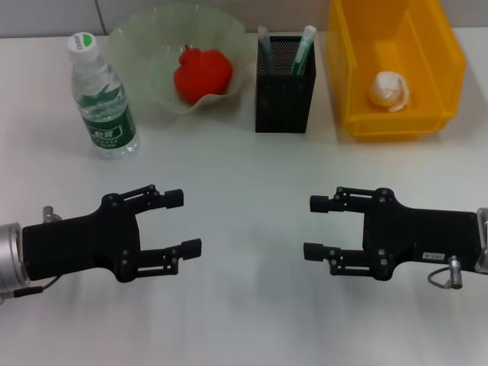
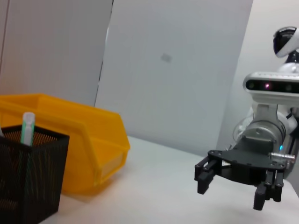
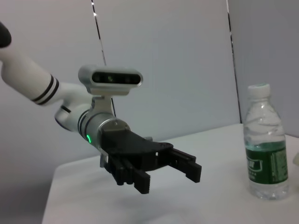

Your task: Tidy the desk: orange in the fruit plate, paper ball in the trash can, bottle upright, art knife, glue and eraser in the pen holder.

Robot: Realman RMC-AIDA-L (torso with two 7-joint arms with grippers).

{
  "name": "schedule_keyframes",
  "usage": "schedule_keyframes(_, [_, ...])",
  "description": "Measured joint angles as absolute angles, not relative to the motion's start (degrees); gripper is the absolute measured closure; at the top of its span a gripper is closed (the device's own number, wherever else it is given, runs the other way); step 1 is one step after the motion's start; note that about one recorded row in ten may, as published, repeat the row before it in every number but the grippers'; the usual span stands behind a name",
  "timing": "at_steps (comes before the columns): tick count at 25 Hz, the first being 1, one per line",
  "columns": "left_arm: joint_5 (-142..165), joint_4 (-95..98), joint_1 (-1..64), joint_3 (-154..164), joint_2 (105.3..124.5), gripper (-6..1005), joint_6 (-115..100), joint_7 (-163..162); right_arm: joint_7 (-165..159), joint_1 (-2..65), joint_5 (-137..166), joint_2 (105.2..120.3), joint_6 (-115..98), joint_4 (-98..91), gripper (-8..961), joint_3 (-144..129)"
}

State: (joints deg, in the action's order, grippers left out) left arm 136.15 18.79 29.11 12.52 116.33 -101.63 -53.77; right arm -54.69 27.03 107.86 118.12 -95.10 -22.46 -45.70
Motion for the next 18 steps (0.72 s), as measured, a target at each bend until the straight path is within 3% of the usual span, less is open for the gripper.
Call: schedule_keyframes(18, [136.24,19.40,29.35,14.27,116.10,157,-101.11,-54.05,-53.92,27.08,107.93,118.39,-94.77,-22.06,249,-45.70])
